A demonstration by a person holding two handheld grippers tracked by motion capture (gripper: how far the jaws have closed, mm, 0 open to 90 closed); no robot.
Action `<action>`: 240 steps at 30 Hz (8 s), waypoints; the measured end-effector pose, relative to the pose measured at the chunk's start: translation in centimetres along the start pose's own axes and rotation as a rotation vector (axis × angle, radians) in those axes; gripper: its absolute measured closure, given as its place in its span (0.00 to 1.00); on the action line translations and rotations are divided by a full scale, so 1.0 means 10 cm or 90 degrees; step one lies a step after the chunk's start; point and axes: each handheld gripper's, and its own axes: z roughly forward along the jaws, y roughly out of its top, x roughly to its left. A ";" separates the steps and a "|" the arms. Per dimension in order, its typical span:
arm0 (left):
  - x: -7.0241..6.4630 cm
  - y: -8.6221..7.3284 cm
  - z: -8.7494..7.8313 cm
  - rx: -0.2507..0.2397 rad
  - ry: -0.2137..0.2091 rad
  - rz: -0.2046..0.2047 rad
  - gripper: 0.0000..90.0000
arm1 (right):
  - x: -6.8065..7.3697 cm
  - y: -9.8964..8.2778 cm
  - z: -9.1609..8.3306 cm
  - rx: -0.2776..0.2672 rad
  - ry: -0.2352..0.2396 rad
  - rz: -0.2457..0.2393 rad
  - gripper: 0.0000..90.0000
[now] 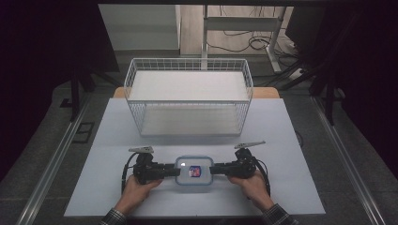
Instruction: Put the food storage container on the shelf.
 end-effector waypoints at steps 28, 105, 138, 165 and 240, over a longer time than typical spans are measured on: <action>-0.13 0.27 -0.10 -0.014 0.013 0.028 0.64 | 0.16 0.15 -0.12 -0.057 -0.008 -0.025 0.65; -0.13 2.45 -0.65 -0.102 0.110 0.099 0.59 | 0.21 2.35 -0.49 -0.171 -0.041 -0.061 0.62; -0.27 2.51 -0.59 -0.142 0.283 0.150 0.50 | 0.43 2.38 -0.41 -0.201 -0.212 -0.117 0.54; -0.66 1.70 -0.47 -0.123 0.267 0.273 0.01 | 0.71 1.66 -0.28 -0.197 -0.231 -0.270 0.03; -0.40 0.30 -0.30 -0.073 0.277 0.222 0.03 | 0.56 0.48 0.16 -0.073 -0.267 -0.325 0.00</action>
